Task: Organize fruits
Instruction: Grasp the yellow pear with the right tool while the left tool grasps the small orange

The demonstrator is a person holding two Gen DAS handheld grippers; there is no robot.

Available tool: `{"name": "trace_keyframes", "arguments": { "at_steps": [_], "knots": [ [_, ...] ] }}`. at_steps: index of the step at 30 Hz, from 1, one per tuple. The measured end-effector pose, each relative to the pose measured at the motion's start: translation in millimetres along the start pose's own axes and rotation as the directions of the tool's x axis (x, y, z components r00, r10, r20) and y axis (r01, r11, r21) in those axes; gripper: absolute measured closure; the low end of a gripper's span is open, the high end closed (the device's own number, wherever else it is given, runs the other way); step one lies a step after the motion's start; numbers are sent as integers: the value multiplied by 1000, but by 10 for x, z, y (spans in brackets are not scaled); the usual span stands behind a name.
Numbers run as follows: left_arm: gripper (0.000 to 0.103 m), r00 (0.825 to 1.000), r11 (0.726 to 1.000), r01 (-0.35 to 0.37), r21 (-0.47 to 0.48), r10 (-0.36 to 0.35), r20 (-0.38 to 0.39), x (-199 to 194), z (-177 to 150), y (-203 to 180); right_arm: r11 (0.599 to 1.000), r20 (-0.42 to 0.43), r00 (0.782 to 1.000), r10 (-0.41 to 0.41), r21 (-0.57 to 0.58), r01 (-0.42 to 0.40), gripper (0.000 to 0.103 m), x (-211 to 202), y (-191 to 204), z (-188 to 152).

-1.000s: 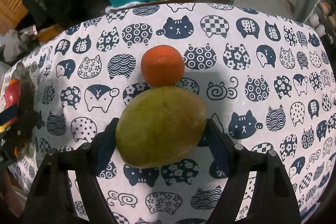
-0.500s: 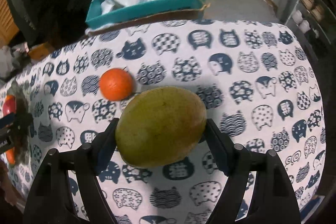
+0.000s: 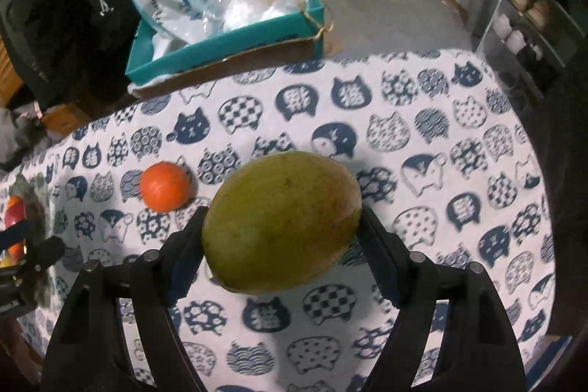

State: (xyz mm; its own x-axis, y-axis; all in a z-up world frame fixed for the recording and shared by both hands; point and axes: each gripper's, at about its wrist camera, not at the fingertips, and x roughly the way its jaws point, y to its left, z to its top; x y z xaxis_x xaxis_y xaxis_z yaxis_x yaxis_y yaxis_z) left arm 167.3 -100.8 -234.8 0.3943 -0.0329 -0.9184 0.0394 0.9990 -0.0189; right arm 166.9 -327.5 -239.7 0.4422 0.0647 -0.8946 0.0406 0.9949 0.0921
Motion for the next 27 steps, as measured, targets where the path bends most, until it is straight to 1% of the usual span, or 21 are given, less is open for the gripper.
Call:
{"name": "trace_keyframes", "arguments": {
  "at_steps": [3, 6, 8, 11, 15, 21, 23, 24, 26, 27],
  "knots": [
    [11, 1000, 999, 20, 27, -20, -5, 123, 87, -186, 1000, 9, 1000, -20, -11, 20, 24, -1, -60, 64],
    [11, 1000, 998, 24, 58, -22, -21, 284, 166, -354, 999, 12, 999, -33, -14, 33, 24, -22, -161, 96],
    [11, 999, 998, 33, 54, -32, -23, 355, 197, -414, 999, 9, 999, -38, -12, 38, 24, -18, -213, 109],
    [11, 997, 996, 78, 36, -77, -23, 427, 249, -491, 999, 2, 999, -41, -6, 42, 24, 13, -288, 111],
    [11, 996, 995, 82, 56, -80, -32, 558, 306, -617, 999, -8, 999, -45, 10, 45, 24, 67, -359, 94],
    [11, 992, 991, 119, 56, -117, -40, 685, 380, -748, 998, -18, 999, -50, 25, 50, 24, 140, -426, 72],
    [12, 992, 991, 120, 59, -118, -38, 709, 398, -775, 998, -20, 999, -49, 28, 50, 24, 153, -435, 72],
    [13, 992, 991, 124, 58, -122, -40, 721, 410, -787, 998, -21, 999, -49, 28, 50, 24, 158, -439, 72],
    [18, 990, 989, 138, 48, -136, -40, 730, 420, -793, 998, -23, 999, -47, 31, 48, 24, 167, -443, 65],
    [24, 988, 988, 150, 40, -148, -45, 746, 424, -793, 998, -23, 999, -45, 35, 45, 24, 171, -448, 62]
  ]
}}
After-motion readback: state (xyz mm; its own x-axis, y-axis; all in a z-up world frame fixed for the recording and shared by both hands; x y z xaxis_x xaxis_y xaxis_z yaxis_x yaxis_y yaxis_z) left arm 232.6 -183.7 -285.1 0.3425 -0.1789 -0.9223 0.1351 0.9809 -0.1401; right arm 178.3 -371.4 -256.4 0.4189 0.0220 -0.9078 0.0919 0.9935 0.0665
